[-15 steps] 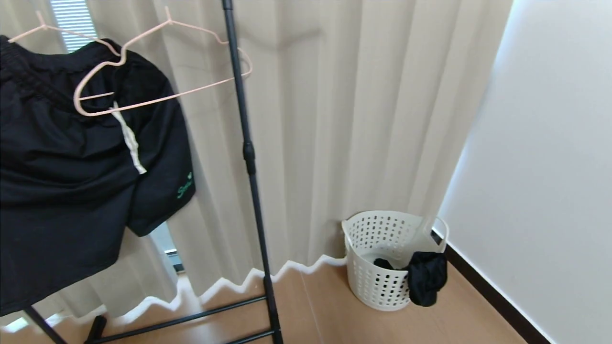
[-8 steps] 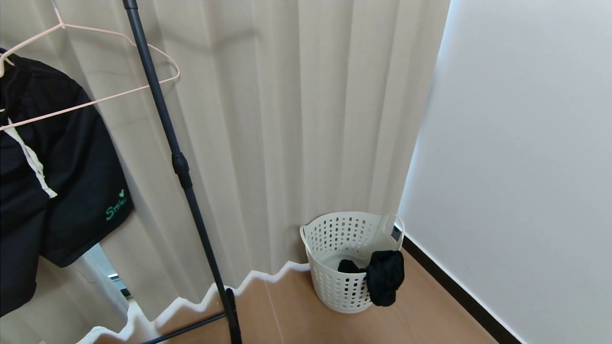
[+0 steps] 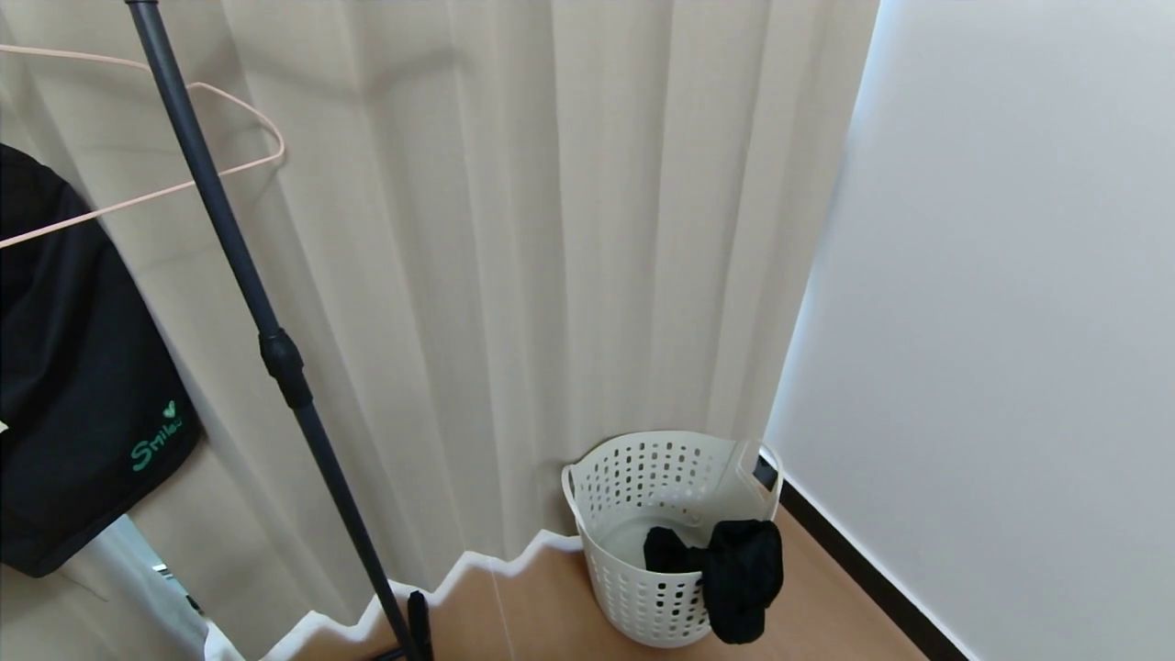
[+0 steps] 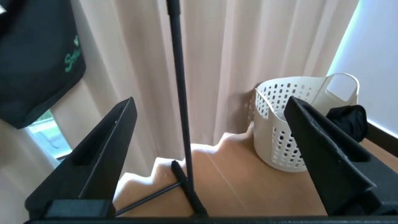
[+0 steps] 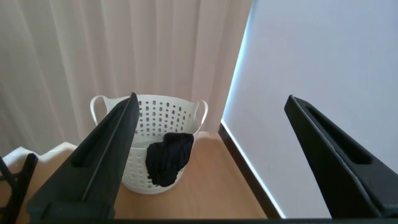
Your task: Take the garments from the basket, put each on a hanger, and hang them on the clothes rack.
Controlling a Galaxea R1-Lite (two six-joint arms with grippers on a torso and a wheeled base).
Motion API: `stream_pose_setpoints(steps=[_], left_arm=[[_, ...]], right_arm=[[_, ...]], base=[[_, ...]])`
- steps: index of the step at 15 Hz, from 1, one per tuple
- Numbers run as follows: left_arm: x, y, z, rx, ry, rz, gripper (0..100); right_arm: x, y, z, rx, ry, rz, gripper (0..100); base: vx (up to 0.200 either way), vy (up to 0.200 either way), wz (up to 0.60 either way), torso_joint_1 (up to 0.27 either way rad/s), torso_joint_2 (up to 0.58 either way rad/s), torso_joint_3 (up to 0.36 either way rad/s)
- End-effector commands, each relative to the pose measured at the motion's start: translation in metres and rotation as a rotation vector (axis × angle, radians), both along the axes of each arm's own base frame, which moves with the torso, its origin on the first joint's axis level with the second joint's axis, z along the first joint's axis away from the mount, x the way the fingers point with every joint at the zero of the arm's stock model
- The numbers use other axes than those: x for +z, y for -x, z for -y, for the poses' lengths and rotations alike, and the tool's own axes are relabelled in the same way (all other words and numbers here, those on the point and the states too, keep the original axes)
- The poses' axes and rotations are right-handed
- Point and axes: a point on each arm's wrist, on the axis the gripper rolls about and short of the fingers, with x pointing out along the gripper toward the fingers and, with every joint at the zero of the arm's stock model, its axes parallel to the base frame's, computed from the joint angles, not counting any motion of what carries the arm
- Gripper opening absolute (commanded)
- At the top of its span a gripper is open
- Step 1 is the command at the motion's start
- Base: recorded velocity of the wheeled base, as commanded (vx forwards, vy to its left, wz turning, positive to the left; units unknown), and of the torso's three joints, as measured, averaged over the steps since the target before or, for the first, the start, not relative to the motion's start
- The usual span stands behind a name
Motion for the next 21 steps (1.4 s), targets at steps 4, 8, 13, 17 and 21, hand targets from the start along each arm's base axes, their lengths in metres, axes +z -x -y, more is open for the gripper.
stream_pose_setpoints(steps=[4, 8, 13, 17, 21], left_arm=[[0.0000, -0.0002, 0.0000, 0.001, 0.002, -0.003, 100], [0.0000, -0.0002, 0.0000, 0.001, 0.002, -0.003, 100], [-0.0002, -0.0001, -0.0001, 0.003, 0.000, -0.003, 100], [-0.0001, -0.0002, -0.0001, 0.003, 0.000, -0.004, 100], [-0.0002, -0.0001, -0.0001, 0.003, 0.002, -0.003, 100]], right_arm=[[0.0001, 0.0000, 0.0000, 0.001, -0.001, 0.001, 100], [0.0001, 0.0000, 0.0000, 0.001, 0.001, 0.002, 100], [0.0001, 0.0000, 0.0000, 0.001, 0.001, 0.002, 100], [0.0001, 0.0000, 0.0000, 0.001, -0.001, 0.001, 100], [0.0001, 0.0000, 0.0000, 0.001, 0.001, 0.002, 100]], base=[[0.000, 0.000, 0.00, 0.000, 0.00, 0.000], [0.000, 0.000, 0.00, -0.010, 0.09, 0.083], [0.000, 0.000, 0.00, -0.008, 0.14, 0.100], [0.000, 0.000, 0.00, -0.002, 0.12, -0.056], [0.000, 0.000, 0.00, 0.000, 0.09, -0.116]])
